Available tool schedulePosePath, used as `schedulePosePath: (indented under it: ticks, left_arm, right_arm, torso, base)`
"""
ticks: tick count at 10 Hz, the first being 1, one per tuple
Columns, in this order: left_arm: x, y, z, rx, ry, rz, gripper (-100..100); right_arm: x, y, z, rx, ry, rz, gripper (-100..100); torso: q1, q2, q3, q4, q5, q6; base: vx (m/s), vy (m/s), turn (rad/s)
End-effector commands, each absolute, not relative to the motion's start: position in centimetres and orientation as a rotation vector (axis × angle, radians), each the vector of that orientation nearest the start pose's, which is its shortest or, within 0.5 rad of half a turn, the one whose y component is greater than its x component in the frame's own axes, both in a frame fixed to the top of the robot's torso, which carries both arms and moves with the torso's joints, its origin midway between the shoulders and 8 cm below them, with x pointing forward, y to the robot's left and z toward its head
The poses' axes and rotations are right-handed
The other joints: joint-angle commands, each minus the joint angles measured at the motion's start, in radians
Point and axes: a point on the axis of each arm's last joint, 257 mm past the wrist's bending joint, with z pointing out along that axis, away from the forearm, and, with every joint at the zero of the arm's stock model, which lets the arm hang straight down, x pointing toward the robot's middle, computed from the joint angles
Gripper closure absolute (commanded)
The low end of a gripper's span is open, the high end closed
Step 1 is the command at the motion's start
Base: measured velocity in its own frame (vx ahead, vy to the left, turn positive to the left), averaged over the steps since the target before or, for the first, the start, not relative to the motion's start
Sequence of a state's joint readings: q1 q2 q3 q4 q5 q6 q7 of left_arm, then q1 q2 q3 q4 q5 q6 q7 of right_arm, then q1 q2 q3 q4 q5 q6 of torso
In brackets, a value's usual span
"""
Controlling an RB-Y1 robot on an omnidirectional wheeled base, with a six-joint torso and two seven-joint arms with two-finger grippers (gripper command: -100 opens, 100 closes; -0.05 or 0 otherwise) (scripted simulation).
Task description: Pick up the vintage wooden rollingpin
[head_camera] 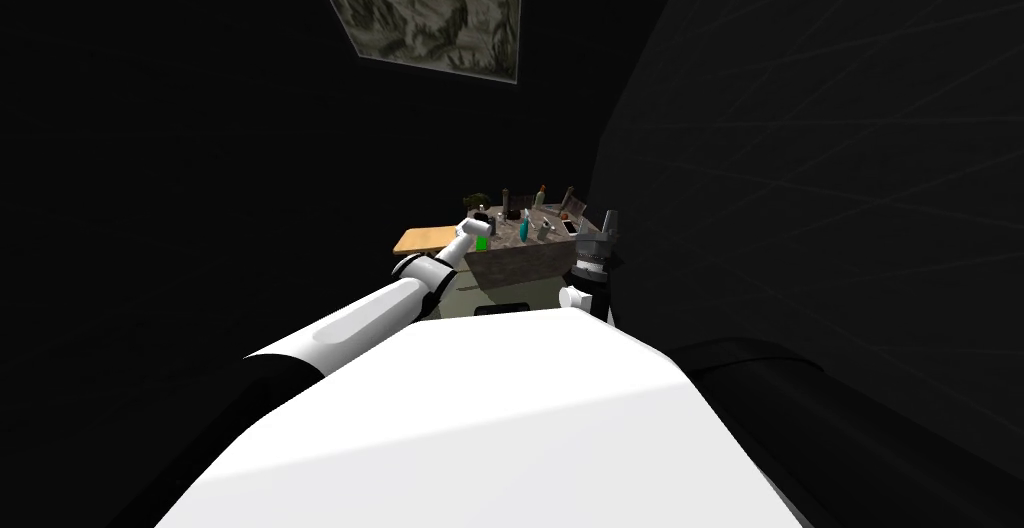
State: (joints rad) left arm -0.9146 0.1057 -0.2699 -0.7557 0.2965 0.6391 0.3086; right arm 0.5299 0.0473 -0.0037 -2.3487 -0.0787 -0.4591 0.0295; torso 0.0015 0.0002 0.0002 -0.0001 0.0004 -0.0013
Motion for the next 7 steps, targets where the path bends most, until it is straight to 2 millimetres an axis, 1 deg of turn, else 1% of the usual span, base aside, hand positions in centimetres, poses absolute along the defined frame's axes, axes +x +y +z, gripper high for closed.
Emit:
schedulePosePath:
  ticks: [1, 3, 5, 7]
  left_arm:
    - [66.4, 5.2, -26.7, -1.659, 1.873, -0.998, -100]
    - [66.1, 5.4, -27.3, -1.682, 1.894, -0.951, -100]
    - [65.4, 6.2, -28.4, -1.724, 1.925, -0.861, -100]
    - [65.4, 6.2, -28.4, -1.724, 1.925, -0.861, -100]
  right_arm:
    - [33.2, -29.6, 3.8, 0.725, 0.529, 1.309, 0]
    - [33.2, -29.6, 3.8, 0.725, 0.529, 1.309, 0]
    - [33.2, -29.6, 3.8, 0.725, 0.529, 1.309, 0]
    - [33.2, -29.6, 3.8, 0.725, 0.529, 1.308, 0]
  torso:
    - [0.0, 0.0, 0.0, 0.0, 0.0, 0.0]
    - [0.001, 0.0, 0.0, 0.0, 0.0, 0.0]
    - [0.001, -0.001, 0.0, 0.0, 0.0, 0.0]
    - [0.001, -0.001, -0.001, 0.0, 0.0, 0.0]
  base:
    - [0.001, 0.027, -0.044]
    - [0.005, 0.032, -0.06]
    - [0.012, 0.038, -0.059]
    - [0.01, 0.022, -0.009]
